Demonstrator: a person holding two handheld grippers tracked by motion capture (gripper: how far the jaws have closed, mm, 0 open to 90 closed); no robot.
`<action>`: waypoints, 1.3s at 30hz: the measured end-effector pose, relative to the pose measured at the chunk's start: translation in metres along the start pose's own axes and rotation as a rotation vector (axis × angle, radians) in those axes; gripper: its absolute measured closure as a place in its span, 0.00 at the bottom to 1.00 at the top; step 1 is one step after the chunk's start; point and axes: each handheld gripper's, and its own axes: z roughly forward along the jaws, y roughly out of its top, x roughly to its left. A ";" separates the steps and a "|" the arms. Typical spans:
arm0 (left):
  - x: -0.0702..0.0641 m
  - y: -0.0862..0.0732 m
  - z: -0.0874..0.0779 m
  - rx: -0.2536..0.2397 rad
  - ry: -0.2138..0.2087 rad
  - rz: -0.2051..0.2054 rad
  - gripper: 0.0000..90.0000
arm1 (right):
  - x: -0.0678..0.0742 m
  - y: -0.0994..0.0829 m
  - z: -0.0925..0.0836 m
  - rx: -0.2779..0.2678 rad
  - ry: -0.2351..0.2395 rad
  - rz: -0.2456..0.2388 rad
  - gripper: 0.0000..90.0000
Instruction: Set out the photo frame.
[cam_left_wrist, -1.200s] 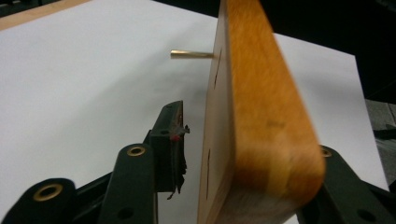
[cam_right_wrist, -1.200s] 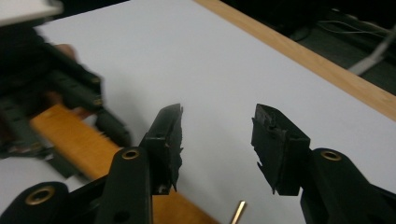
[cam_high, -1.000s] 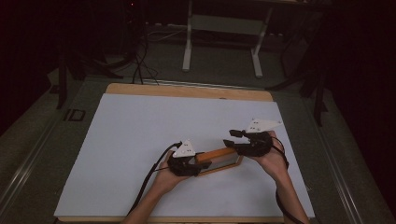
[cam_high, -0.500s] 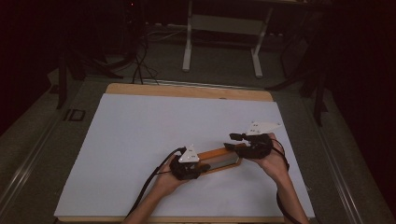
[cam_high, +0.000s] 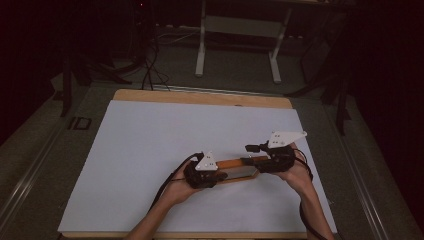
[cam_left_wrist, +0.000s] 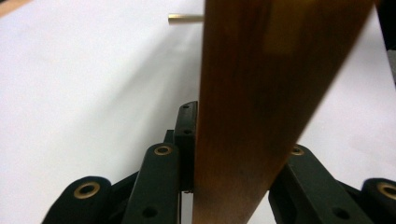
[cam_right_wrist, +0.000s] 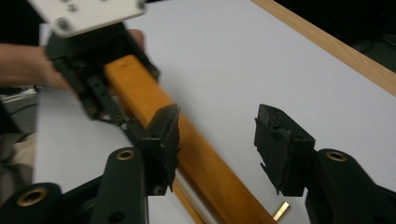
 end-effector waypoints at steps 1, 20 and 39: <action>0.001 0.002 -0.002 -0.001 -0.003 0.005 0.80 | 0.001 0.001 -0.001 -0.005 0.007 -0.010 0.54; 0.018 0.047 -0.036 0.053 -0.060 0.167 0.81 | 0.006 0.013 0.011 0.054 0.088 -0.137 0.59; 0.027 0.049 -0.044 -0.057 -0.063 0.120 0.63 | 0.010 0.001 -0.004 0.060 0.046 -0.231 0.76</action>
